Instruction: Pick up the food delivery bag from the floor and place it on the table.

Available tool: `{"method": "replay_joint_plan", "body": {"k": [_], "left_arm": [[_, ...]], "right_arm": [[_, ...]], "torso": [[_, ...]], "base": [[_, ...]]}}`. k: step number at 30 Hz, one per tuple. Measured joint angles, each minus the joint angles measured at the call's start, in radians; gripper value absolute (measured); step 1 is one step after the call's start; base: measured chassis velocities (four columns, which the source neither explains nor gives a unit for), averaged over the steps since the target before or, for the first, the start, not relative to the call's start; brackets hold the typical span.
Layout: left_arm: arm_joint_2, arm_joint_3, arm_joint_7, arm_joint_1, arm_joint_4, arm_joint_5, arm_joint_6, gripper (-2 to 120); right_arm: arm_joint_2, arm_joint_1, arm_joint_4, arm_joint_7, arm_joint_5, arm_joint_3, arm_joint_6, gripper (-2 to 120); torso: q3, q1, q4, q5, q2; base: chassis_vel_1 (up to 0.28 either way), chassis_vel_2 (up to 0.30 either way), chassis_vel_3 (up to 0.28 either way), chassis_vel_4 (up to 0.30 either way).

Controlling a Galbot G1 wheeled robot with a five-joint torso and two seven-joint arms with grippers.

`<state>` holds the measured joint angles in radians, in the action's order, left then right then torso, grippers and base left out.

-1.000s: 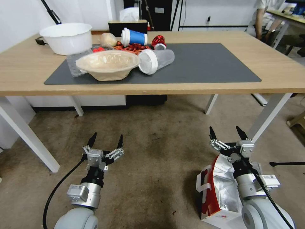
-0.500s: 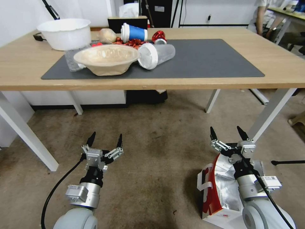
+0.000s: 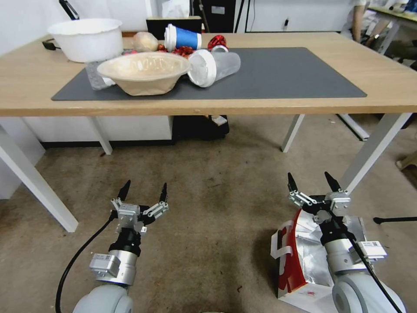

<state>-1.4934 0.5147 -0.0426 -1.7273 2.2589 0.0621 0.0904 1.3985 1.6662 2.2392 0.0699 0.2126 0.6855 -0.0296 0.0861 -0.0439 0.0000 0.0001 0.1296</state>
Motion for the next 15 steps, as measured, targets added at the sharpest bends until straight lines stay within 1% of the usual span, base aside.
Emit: {"method": "replay_joint_plan", "body": {"k": [2,4,5,7,8,15], "left_arm": [[0.0,0.0,0.0,0.0,-0.001,-0.001,0.0,100],[0.0,-0.001,0.002,0.002,-0.005,-0.001,0.0,100],[0.0,-0.001,0.002,0.002,-0.005,-0.001,0.0,100],[0.001,-0.001,0.002,0.003,-0.005,-0.001,0.0,100],[0.001,-0.001,0.002,0.003,-0.005,-0.001,0.0,100],[0.001,0.002,0.003,0.01,-0.016,0.001,-0.001,100]], "right_arm": [[0.0,0.001,-0.001,0.001,-0.001,-0.001,-0.001,100],[0.004,0.0,-0.001,0.002,-0.004,-0.004,-0.001,100],[0.004,0.0,-0.001,0.002,-0.004,-0.004,-0.001,100],[0.004,-0.004,-0.002,0.004,-0.004,-0.004,0.0,100],[0.004,-0.004,-0.002,0.004,-0.004,-0.004,0.0,100],[0.004,-0.01,-0.008,0.006,-0.007,-0.008,0.002,100]], "torso": [[-0.004,0.001,-0.0001,-0.0001,-0.005],[-0.016,0.002,0.0,-0.0001,-0.018],[-0.016,0.002,0.0,-0.0001,-0.018],[-0.027,0.003,0.0,-0.0002,-0.03],[-0.027,0.003,0.0,-0.0002,-0.03],[-0.054,0.007,0.0,-0.0002,-0.06]], "base": [[0.0,0.0,0.0,0.0],[0.0,0.0,0.0,0.0],[0.0,0.0,0.0,0.0],[0.0,0.0,0.0,0.0],[0.0,0.0,0.0,0.0],[0.0,0.0,0.0,0.0]]}}
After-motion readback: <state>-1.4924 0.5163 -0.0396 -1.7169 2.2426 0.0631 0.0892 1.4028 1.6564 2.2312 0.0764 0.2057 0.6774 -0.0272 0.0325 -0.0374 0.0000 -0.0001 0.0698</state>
